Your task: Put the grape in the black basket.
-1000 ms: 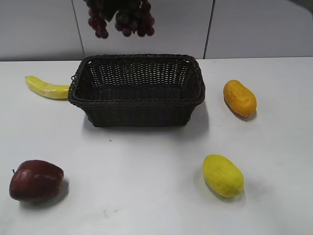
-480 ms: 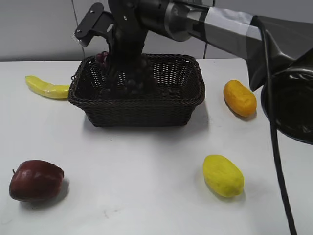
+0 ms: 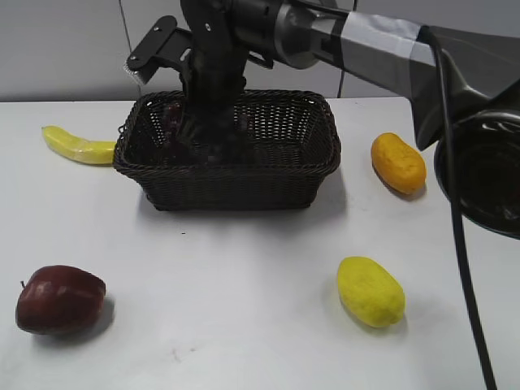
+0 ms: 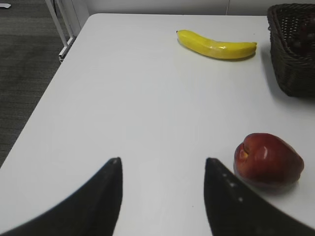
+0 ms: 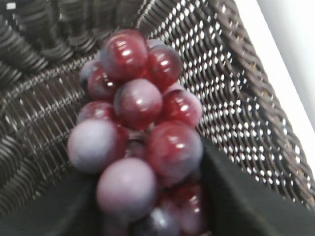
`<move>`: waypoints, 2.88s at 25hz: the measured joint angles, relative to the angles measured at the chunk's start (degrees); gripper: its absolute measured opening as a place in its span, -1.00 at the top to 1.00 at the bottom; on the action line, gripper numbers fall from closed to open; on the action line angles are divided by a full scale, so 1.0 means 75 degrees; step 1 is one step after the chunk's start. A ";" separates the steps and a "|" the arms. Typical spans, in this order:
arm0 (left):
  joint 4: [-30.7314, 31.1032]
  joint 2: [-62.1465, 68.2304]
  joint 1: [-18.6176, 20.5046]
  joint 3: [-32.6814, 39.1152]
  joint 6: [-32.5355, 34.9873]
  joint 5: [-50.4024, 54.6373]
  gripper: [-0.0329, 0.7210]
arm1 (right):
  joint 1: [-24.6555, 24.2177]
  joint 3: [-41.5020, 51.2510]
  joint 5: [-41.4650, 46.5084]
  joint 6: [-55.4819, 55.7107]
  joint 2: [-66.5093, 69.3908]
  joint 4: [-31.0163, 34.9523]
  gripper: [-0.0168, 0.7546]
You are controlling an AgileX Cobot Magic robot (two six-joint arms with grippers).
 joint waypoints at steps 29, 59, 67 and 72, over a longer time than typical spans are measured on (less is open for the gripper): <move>0.0000 0.0000 0.0000 0.0000 0.0000 0.0000 -0.39 | -0.0079 0.0000 0.2430 0.1204 -0.3139 0.1557 -0.15; 0.0000 0.0000 0.0000 0.0000 0.0000 0.0000 -0.39 | -0.5195 0.3757 0.2450 0.2761 -0.5799 0.1330 -0.45; 0.0000 0.0000 0.0000 0.0000 0.0000 0.0000 -0.39 | -0.5417 0.5679 0.2450 0.2770 -0.6937 0.1166 -0.59; 0.0000 0.0000 0.0000 0.0000 0.0000 0.0000 -0.39 | -0.5417 0.7125 0.2445 0.2770 -0.8157 0.1159 -0.58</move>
